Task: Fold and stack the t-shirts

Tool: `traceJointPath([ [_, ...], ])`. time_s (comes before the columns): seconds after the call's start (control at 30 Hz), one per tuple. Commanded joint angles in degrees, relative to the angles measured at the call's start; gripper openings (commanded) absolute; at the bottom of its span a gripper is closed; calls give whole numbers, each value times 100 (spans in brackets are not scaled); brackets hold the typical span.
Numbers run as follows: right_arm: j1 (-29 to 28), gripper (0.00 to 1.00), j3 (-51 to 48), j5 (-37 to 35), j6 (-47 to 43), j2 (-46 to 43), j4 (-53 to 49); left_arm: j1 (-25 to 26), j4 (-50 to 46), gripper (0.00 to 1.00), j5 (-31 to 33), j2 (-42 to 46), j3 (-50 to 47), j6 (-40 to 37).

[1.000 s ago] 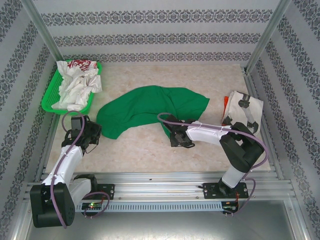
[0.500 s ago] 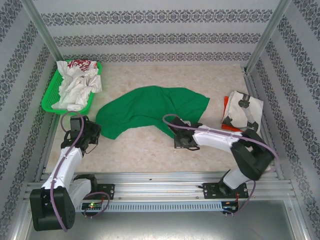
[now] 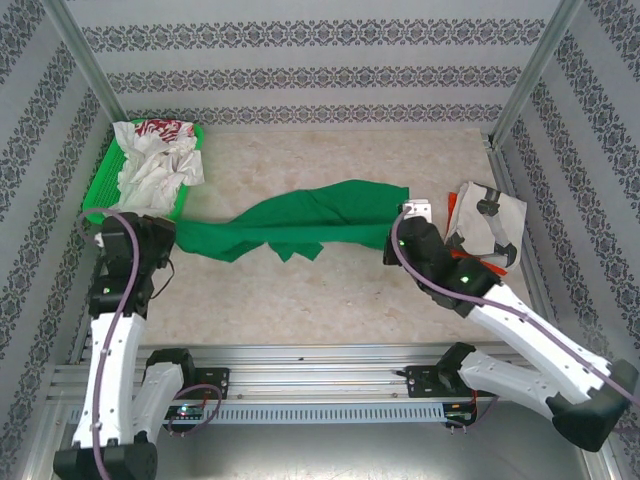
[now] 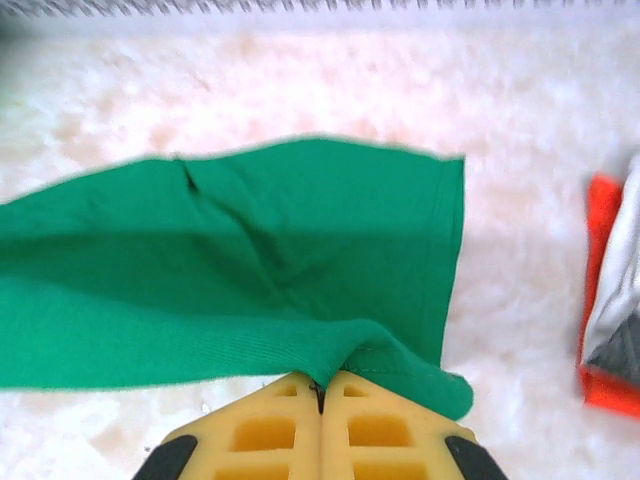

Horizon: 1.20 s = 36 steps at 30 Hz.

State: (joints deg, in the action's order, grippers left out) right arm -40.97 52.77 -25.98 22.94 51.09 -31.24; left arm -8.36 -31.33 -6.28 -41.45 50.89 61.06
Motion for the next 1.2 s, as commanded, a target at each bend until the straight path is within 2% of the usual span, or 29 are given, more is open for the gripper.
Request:
traceJointPath([
  [0.0, 43, 0, 379, -137, -1127, -397, 45, -78, -520, 0, 414, 146, 430, -524],
  [0.13, 238, 0, 612, 61, -1278, -465, 18, -78, -297, 0, 369, 14, 618, -648],
  [0.27, 830, 0, 828, 1058, -1268, -233, 19, -78, 197, 0, 213, -355, 414, -400],
  [0.4, 1784, 0, 995, 2377, -1091, 548, 228, -69, 828, 0, 14, -1090, 140, -198],
  [0.63, 2625, 0, 1363, 2924, -1010, 2239, 1380, 365, 2105, 0, 195, -2943, 449, -206],
  [0.73, 2903, 0, 1803, 3186, -938, 3104, 1837, 540, 2490, 0, 219, -4061, 1114, -149],
  [0.9, 3128, 0, 3452, 3389, -1087, 4460, 2026, 555, 2561, 0, 288, -5603, 2952, -241],
  [1.03, 3215, 0, 4783, 3515, -1101, 5102, 2149, 516, 2248, 0, 539, -6527, 4715, -591],
  [1.17, 3143, 0, 6017, 3656, -1175, 5460, 2134, 441, 1895, 0, 181, -7270, 6485, -551],
])
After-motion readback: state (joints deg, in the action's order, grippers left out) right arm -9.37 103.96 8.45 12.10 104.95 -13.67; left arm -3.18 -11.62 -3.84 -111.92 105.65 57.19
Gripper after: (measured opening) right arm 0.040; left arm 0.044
